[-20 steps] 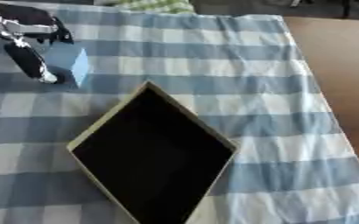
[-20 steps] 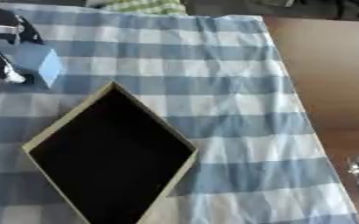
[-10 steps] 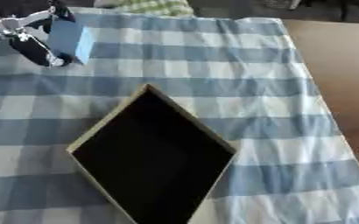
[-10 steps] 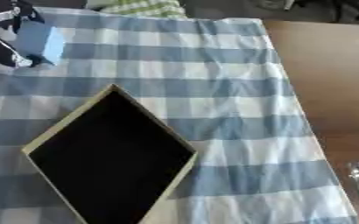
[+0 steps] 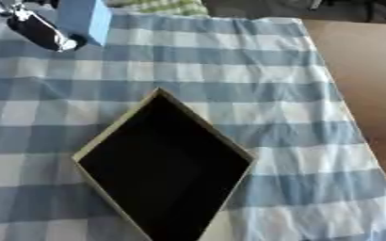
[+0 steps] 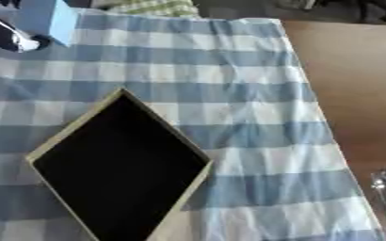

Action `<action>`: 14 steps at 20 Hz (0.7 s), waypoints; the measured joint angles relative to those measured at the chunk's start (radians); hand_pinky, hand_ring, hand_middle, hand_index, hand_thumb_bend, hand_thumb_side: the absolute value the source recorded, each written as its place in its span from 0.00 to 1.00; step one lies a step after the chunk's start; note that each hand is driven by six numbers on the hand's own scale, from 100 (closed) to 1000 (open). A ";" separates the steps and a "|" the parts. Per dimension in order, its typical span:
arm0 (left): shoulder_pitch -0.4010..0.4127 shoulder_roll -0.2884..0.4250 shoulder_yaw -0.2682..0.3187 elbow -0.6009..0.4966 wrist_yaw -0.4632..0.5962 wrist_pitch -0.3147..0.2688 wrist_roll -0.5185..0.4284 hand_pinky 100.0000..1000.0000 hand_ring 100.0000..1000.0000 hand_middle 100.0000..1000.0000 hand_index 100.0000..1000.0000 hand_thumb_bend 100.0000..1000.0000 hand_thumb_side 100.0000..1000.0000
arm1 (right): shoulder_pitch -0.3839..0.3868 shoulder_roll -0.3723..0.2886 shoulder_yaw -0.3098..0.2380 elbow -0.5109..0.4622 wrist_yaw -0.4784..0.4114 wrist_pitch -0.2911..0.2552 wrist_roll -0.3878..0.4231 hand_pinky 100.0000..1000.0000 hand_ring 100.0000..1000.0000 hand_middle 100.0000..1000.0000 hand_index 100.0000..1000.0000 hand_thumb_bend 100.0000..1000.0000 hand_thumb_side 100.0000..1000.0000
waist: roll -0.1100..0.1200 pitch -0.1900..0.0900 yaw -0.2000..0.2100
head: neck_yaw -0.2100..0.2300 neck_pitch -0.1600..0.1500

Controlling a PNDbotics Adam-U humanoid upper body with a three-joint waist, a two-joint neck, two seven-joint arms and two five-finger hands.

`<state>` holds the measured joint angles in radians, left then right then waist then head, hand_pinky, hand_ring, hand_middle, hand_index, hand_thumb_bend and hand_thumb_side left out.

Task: Pick up objects on the table and place them in the box.

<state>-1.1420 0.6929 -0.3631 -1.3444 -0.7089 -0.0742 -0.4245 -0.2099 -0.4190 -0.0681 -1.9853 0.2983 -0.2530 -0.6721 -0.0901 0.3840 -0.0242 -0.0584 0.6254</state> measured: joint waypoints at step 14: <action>0.146 0.145 -0.170 -0.623 0.368 0.202 -0.052 0.45 0.48 0.40 0.47 0.00 0.10 | -0.001 -0.003 -0.001 0.000 0.000 -0.002 0.002 0.74 0.79 0.68 0.85 0.00 0.86 | 0.011 -0.033 0.011 | -0.015 0.022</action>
<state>-0.9956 0.8378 -0.5327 -1.9673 -0.3407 0.1282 -0.4763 -0.2104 -0.4224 -0.0689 -1.9853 0.2982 -0.2551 -0.6699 -0.0787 0.3506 -0.0137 -0.0733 0.6471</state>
